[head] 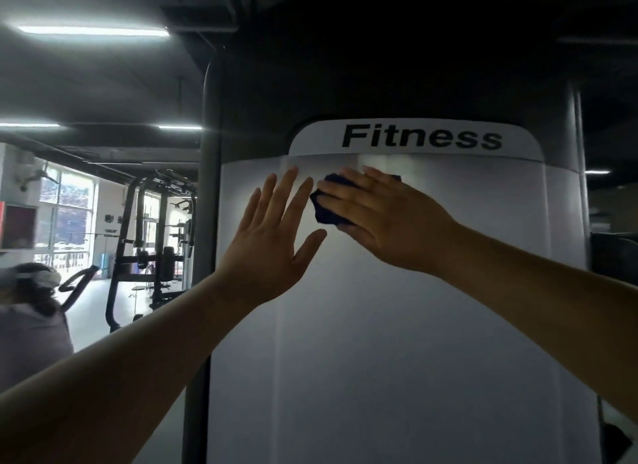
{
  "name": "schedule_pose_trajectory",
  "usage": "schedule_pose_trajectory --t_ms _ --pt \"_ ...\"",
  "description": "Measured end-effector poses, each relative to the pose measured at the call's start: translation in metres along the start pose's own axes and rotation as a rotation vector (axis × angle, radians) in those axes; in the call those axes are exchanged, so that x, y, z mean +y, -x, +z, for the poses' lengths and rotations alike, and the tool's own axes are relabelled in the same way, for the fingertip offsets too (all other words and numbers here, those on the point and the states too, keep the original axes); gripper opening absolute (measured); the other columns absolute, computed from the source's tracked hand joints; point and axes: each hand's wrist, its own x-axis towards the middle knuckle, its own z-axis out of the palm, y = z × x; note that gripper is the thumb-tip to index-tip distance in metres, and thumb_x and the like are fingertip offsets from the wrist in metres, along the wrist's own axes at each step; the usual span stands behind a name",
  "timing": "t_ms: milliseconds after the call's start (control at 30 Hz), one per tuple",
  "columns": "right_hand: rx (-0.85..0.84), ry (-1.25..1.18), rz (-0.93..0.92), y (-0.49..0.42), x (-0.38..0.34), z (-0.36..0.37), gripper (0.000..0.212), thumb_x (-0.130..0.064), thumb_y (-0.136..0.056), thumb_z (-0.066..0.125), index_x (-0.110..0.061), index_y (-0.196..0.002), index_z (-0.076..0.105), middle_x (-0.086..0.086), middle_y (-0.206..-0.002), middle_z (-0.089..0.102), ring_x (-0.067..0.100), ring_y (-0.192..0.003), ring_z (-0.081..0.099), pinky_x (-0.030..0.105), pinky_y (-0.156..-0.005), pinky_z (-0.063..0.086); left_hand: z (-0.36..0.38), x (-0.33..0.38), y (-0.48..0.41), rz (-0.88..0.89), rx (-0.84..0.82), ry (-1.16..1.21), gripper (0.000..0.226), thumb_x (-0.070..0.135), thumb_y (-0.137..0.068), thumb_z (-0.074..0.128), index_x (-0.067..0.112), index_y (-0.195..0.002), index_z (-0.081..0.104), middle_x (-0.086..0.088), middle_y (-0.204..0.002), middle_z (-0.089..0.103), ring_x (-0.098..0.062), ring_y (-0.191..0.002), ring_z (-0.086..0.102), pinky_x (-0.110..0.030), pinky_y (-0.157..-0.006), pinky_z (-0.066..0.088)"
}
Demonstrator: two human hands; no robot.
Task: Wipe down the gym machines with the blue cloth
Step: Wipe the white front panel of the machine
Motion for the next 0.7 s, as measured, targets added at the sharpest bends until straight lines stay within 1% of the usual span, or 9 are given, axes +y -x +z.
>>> schedule_pose_trajectory --t_ms 133,167,300,333,433,500,600,633,700 --pt "0.126 -0.083 0.458 0.012 0.021 -0.011 0.056 -0.039 -0.117 0.043 -0.021 -0.169 0.033 0.001 -0.176 0.031 0.027 -0.166 0.019 0.053 -0.134 0.021 -0.002 0.011 -0.005 0.03 -0.004 -0.06 0.085 0.075 -0.11 0.026 0.026 -0.176 0.005 0.001 -0.184 -0.008 -0.026 -0.169 -0.014 -0.057 -0.137 0.006" --pt "0.125 -0.092 0.45 0.014 0.015 -0.009 0.057 -0.038 -0.116 0.045 -0.021 -0.169 0.033 0.001 -0.177 0.03 0.027 -0.166 0.019 0.053 -0.134 0.021 -0.001 0.016 -0.007 0.027 -0.002 -0.071 0.087 0.077 -0.109 0.025 0.026 -0.176 0.004 0.0 -0.184 -0.008 -0.028 -0.169 -0.014 -0.058 -0.137 0.006" --pt "0.018 0.012 0.022 0.033 0.01 -0.002 0.06 -0.036 -0.116 0.046 -0.017 -0.17 0.03 0.004 -0.177 0.03 0.027 -0.165 0.022 0.045 -0.136 0.014 0.003 0.031 -0.016 0.064 0.03 -0.099 0.09 0.079 -0.108 0.026 0.023 -0.176 0.006 -0.005 -0.184 -0.002 -0.026 -0.17 -0.007 -0.057 -0.137 0.008" --pt "0.042 0.009 0.073 0.034 0.018 -0.004 0.059 -0.036 -0.116 0.046 -0.017 -0.17 0.031 0.004 -0.176 0.031 0.027 -0.165 0.023 0.045 -0.136 0.015 0.002 0.035 -0.018 0.08 0.031 -0.104 0.09 0.079 -0.108 0.026 0.023 -0.176 0.007 -0.005 -0.184 -0.001 -0.025 -0.17 -0.006 -0.057 -0.137 0.008" --pt "0.168 -0.111 0.479 0.033 0.019 -0.01 0.056 -0.033 -0.116 0.049 -0.016 -0.168 0.036 0.005 -0.173 0.037 0.03 -0.164 0.024 0.052 -0.134 0.024 0.003 0.043 -0.026 0.085 0.021 -0.11 0.088 0.078 -0.108 0.023 0.024 -0.176 0.006 -0.002 -0.184 -0.003 -0.023 -0.17 -0.007 -0.056 -0.137 0.009" --pt "0.134 -0.111 0.426 0.035 0.012 -0.003 0.056 -0.033 -0.117 0.047 -0.016 -0.169 0.034 0.005 -0.176 0.032 0.03 -0.166 0.02 0.053 -0.135 0.019 0.005 0.046 -0.028 0.067 0.032 -0.113 0.086 0.077 -0.109 0.021 0.024 -0.176 0.005 -0.002 -0.184 -0.002 -0.023 -0.17 -0.008 -0.056 -0.137 0.008" --pt "0.056 -0.039 0.142 0.044 0.024 -0.004 0.058 -0.036 -0.117 0.044 -0.019 -0.171 0.03 0.003 -0.177 0.029 0.026 -0.166 0.021 0.048 -0.136 0.019 0.008 0.047 -0.028 0.071 0.053 -0.118 0.085 0.075 -0.11 0.023 0.024 -0.176 0.007 -0.003 -0.184 0.0 -0.025 -0.17 -0.006 -0.057 -0.137 0.008" --pt "0.078 -0.058 0.214 0.045 0.032 -0.008 0.058 -0.037 -0.117 0.046 -0.02 -0.17 0.031 0.002 -0.176 0.031 0.025 -0.164 0.024 0.05 -0.134 0.026 0.009 0.047 -0.028 0.068 0.055 -0.123 0.085 0.075 -0.11 0.023 0.024 -0.176 0.008 -0.003 -0.184 0.0 -0.024 -0.17 -0.006 -0.057 -0.137 0.008" --pt "0.181 -0.157 0.532 0.044 0.035 -0.014 0.057 -0.037 -0.116 0.049 -0.022 -0.169 0.033 0.001 -0.174 0.033 0.026 -0.163 0.025 0.054 -0.129 0.034 0.01 0.048 -0.029 0.056 0.063 -0.128 0.084 0.074 -0.111 0.023 0.024 -0.176 0.01 -0.002 -0.185 0.0 -0.023 -0.17 -0.007 -0.056 -0.137 0.008"
